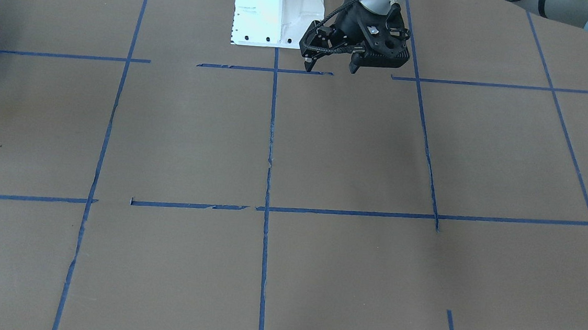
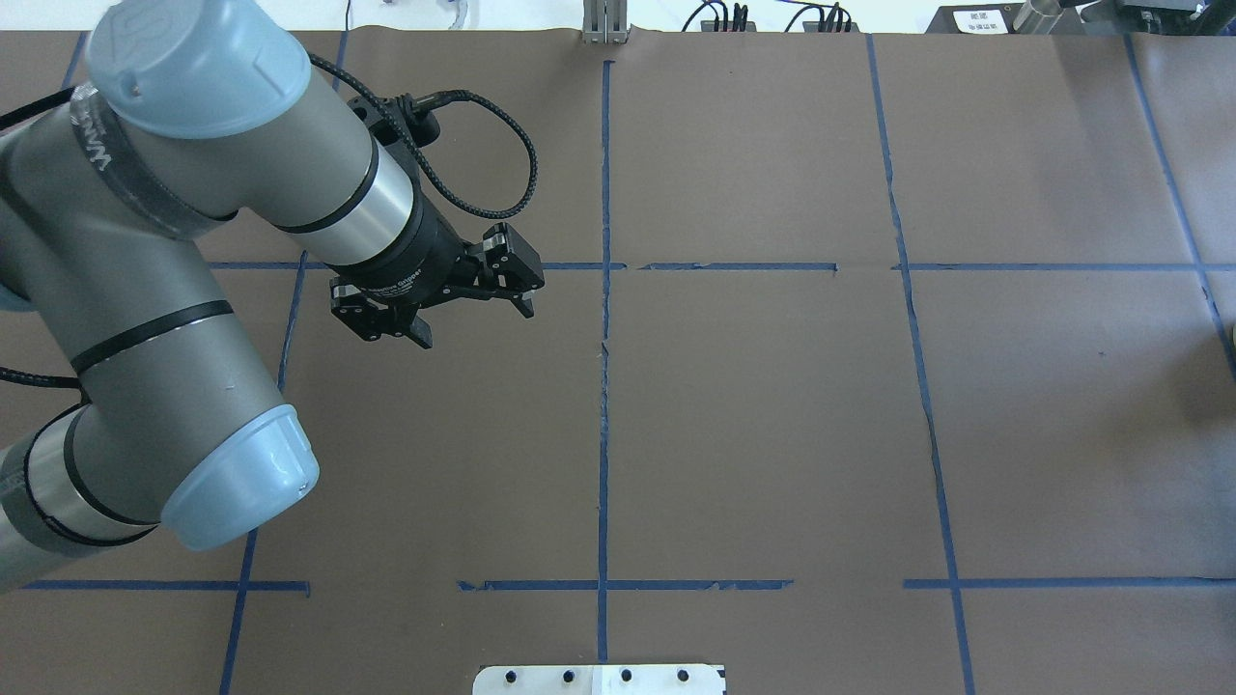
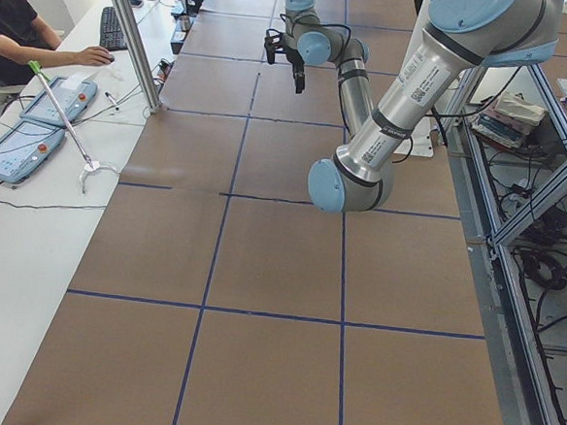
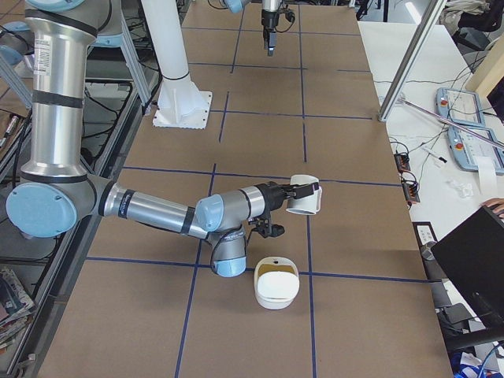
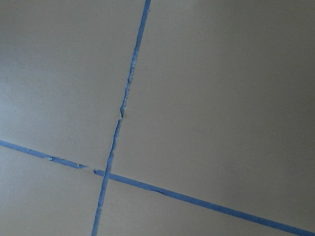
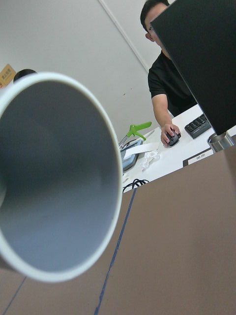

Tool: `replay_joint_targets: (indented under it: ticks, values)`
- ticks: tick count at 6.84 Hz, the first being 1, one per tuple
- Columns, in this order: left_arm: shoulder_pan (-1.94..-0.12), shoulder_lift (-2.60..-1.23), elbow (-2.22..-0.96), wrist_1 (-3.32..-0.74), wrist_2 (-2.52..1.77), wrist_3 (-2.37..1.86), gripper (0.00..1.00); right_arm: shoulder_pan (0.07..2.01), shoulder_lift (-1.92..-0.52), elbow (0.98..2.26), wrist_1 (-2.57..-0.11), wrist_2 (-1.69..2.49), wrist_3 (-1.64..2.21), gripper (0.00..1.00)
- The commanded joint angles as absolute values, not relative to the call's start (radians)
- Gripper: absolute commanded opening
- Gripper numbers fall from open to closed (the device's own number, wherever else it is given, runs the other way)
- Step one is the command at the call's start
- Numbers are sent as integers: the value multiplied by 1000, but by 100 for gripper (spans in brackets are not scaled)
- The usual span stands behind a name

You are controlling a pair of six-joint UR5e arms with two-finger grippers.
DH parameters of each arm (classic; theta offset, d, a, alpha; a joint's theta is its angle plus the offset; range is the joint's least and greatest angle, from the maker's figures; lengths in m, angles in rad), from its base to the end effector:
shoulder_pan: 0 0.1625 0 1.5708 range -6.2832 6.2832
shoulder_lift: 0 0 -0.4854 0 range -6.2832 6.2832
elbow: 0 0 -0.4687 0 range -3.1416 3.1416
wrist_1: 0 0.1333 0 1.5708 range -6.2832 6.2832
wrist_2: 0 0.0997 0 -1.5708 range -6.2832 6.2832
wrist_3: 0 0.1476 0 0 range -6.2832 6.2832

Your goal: Left arm hands cup to right arm to dump lemon

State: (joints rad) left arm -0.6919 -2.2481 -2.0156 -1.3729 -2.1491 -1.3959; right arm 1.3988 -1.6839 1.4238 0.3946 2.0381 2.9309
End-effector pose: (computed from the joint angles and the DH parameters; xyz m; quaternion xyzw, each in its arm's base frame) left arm 0.4794 -0.4656 0.1133 -0.0522 0.4950 -0.0964 0.8619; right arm -0.0224 -0.5192 0.6489 -0.1381 -0.7354 0.5953 0.2929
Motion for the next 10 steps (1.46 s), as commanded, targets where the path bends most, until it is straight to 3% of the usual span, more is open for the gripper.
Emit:
replay_joint_targets:
  ticks: [1,6,8,10]
  values:
    - [-692,-2247,-2017,-1371,-2149,-1396,100,1344,-1590,1442,249,2020,2731,1]
    - [-692,-2246,-2028,-1371,-2149,-1396,100,961,-1543,1611,-90,1716,1936,0]
    - [-692,-2246,-2028,-1371,-2149,-1396,100,806,-1490,1740,-362,1529,1767,0]
    - [-692,-2249,-2028,-1371,-2154,-1396,100,661,-1396,1782,-542,1339,1697,0]
